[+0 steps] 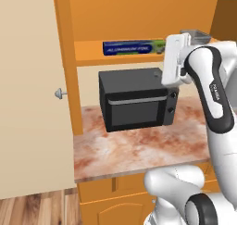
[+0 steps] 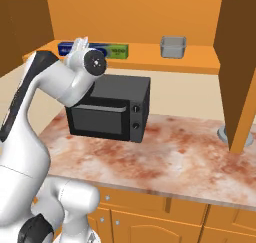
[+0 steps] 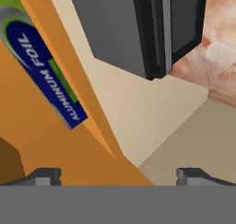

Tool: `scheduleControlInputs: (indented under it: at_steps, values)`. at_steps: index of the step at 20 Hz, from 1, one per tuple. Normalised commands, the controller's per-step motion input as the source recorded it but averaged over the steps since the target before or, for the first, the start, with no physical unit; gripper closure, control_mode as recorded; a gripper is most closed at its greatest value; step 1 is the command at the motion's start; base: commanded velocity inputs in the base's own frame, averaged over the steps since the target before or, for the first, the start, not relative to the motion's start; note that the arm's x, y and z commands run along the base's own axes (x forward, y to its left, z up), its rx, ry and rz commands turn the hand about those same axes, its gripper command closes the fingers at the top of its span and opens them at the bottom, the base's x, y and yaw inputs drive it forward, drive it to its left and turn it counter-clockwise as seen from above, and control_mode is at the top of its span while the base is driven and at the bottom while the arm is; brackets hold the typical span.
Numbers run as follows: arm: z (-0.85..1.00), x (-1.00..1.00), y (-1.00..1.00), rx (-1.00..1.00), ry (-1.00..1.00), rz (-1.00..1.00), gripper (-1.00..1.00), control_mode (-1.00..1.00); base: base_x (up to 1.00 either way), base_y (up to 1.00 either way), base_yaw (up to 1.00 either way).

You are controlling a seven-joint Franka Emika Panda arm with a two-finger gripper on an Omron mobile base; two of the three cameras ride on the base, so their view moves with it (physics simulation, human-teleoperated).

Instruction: Retrieve the tupperware and aluminum foil from the cabinet and place them on the dining counter near the plate with lemon and onion to prepare for storing leftovers.

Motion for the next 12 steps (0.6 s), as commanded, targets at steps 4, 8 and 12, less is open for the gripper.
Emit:
scheduleControlInputs:
  at_steps: [4,8,12]
  values:
    - [0.51,0.32,0.06,0.08,0.14,0.0,-1.0,-1.0,0.0,0.0,0.0]
    - [0.05,0.39,0.0,0.04,0.07,0.0,-1.0,-1.0,0.0,0.0,0.0]
    - [0.0,0.53,0.0,0.0,0.09,0.0,-1.0,-1.0,0.0,0.0,0.0]
